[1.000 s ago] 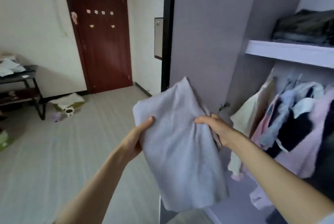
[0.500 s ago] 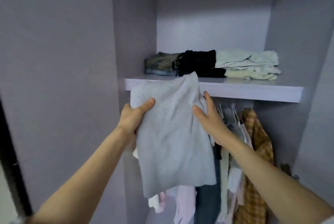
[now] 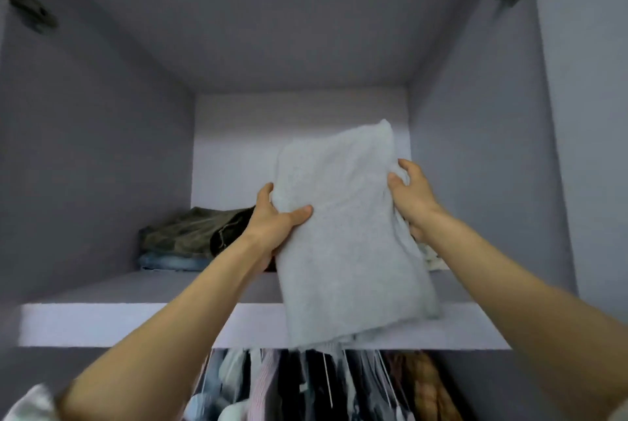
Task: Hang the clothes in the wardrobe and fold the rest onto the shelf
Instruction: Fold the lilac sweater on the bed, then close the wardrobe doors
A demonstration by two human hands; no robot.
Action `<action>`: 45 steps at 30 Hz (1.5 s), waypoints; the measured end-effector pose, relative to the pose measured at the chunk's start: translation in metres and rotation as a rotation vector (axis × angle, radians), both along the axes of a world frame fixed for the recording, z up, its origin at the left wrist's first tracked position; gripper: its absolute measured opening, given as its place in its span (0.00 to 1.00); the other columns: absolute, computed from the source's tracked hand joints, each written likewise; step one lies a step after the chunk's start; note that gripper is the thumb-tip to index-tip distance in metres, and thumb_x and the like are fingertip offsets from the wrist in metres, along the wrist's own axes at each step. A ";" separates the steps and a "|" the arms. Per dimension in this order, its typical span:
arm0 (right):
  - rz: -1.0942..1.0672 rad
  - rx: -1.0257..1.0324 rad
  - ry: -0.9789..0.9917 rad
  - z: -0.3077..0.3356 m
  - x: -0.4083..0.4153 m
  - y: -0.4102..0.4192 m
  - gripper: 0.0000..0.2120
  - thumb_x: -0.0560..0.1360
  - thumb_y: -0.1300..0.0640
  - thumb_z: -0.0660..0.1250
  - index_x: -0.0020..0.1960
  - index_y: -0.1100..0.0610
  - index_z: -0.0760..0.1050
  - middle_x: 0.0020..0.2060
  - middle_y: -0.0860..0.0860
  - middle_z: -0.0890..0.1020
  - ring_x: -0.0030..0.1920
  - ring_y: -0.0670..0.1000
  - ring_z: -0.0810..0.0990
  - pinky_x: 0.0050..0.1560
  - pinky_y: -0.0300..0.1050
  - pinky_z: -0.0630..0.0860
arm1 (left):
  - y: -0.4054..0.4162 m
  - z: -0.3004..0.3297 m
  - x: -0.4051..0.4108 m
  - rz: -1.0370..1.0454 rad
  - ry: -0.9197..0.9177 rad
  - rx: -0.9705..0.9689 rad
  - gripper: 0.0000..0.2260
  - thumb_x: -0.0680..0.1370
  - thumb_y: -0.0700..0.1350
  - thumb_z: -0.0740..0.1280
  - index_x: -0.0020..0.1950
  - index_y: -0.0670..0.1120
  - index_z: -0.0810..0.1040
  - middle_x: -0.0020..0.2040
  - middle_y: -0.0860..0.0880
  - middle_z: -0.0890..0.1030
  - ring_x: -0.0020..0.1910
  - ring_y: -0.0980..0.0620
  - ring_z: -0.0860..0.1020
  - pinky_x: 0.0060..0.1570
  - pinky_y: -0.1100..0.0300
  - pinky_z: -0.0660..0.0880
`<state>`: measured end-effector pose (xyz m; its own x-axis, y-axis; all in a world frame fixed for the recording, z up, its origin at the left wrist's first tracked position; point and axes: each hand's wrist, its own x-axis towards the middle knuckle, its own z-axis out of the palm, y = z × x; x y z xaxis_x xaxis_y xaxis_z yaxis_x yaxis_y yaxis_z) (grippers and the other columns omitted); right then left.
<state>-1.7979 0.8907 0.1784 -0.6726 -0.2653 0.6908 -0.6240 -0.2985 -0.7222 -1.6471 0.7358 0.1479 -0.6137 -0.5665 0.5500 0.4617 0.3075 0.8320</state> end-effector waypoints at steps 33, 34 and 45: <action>-0.490 1.299 0.430 -0.041 -0.150 -0.052 0.32 0.79 0.43 0.54 0.77 0.46 0.40 0.76 0.52 0.39 0.76 0.57 0.39 0.74 0.54 0.43 | -0.073 -0.010 -0.191 0.313 -0.956 -1.248 0.33 0.78 0.62 0.56 0.77 0.56 0.41 0.78 0.52 0.42 0.77 0.47 0.42 0.74 0.48 0.44; -0.462 1.218 0.407 -0.049 -0.130 -0.043 0.31 0.80 0.46 0.56 0.77 0.49 0.46 0.77 0.53 0.45 0.76 0.57 0.45 0.75 0.51 0.47 | -0.067 -0.018 -0.173 0.288 -0.952 -1.217 0.33 0.78 0.60 0.58 0.77 0.55 0.45 0.78 0.51 0.45 0.77 0.46 0.45 0.74 0.47 0.48; -0.561 0.532 0.273 -0.172 0.101 0.064 0.15 0.76 0.67 0.57 0.59 0.61 0.76 0.57 0.57 0.78 0.60 0.55 0.72 0.57 0.38 0.65 | 0.022 -0.108 0.037 0.460 -0.458 -0.951 0.16 0.79 0.46 0.60 0.66 0.48 0.73 0.65 0.46 0.74 0.63 0.44 0.71 0.62 0.52 0.67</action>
